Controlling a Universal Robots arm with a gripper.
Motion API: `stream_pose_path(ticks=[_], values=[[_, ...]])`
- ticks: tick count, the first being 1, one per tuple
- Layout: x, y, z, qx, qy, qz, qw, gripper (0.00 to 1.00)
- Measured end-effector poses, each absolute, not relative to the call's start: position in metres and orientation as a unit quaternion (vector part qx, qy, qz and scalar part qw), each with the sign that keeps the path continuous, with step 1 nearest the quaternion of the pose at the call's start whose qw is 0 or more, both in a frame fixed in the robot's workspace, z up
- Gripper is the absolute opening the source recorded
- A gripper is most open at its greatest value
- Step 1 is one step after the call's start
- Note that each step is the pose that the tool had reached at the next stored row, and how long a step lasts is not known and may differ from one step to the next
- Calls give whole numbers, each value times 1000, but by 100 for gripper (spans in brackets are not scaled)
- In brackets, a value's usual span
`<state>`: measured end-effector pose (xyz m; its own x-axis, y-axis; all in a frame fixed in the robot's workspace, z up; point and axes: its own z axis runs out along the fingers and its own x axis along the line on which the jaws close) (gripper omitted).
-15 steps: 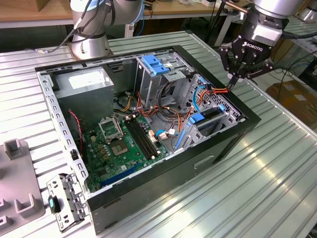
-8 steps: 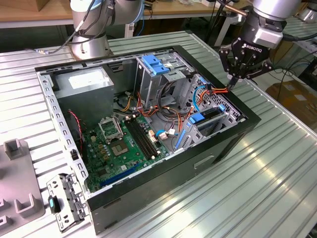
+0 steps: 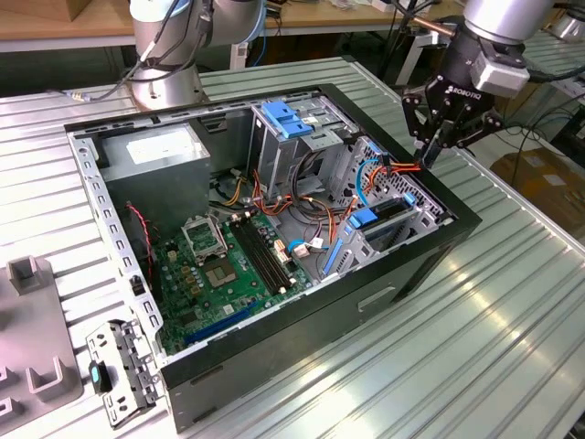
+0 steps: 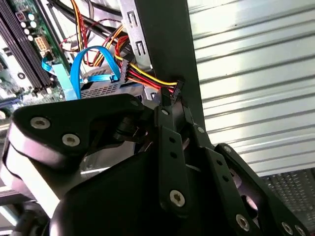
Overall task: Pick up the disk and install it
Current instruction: 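Insert the first disk wire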
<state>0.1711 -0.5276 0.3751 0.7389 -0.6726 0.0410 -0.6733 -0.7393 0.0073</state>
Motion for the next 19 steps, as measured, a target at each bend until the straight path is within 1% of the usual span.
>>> stream_pose_path(ticks=[4, 5, 9, 19], values=[[172, -527, 373, 940, -340, 26, 8, 25], [173, -527, 373, 940, -340, 30, 8, 31], [172, -527, 370, 940, -340, 37, 5, 31], [169, -527, 366, 941, -336, 40, 5, 31]])
